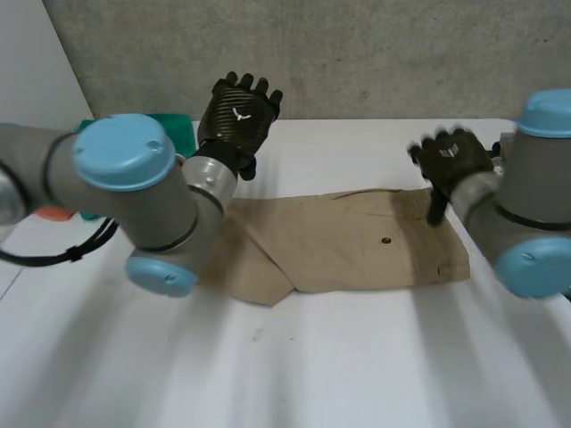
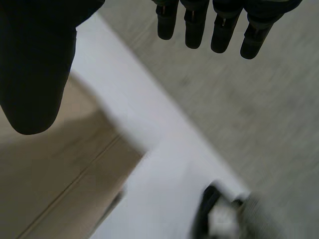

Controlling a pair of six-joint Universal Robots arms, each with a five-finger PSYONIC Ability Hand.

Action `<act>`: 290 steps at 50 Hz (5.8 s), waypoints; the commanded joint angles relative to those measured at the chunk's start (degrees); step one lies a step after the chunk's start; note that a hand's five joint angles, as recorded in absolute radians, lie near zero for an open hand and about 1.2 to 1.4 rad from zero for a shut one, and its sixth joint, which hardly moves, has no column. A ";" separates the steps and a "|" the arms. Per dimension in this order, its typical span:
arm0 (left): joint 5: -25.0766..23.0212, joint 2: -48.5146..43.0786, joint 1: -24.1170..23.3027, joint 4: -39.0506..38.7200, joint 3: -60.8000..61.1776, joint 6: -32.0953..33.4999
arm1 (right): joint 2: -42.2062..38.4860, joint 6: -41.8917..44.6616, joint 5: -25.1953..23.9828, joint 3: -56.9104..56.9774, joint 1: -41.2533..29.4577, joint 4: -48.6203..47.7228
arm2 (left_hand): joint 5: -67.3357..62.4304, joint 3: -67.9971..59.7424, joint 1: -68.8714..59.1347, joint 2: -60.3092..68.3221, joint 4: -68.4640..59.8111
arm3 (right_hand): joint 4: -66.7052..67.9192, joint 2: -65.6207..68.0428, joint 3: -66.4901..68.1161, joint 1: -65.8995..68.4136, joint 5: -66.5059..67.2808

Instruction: Fold the laundry.

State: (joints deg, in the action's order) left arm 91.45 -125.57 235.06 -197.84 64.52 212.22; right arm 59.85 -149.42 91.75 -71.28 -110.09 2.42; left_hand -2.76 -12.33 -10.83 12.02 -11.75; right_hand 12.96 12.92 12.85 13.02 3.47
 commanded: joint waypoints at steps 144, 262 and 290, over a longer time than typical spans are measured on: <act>-39.24 13.34 1.27 26.54 -3.61 -30.64 | -5.19 -0.87 -3.42 -16.27 -11.56 -44.61 | 0.19 -0.24 -1.74 0.55 -0.82 | 67.04 67.08 67.15 66.98 66.53; -17.44 -38.68 34.67 -0.27 -36.03 1.09 | 6.25 5.90 -16.96 -26.10 4.27 -21.58 | -8.20 -8.63 -10.14 8.94 -9.21 | -2.96 -2.92 -2.85 -3.02 -3.47; -8.03 11.48 12.36 -15.30 -3.01 -18.14 | 8.44 5.81 -15.11 -27.60 5.41 -21.40 | -67.24 -67.67 -69.17 67.98 -68.25 | -2.96 -2.92 -2.85 -3.02 -3.47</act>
State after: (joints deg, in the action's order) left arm 86.47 -127.51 253.79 -212.33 51.47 203.46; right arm 67.09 -143.51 75.43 -98.44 -104.79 -19.08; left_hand -55.68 -68.06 -65.30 68.55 -68.76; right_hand 12.52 12.13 12.04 13.34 2.76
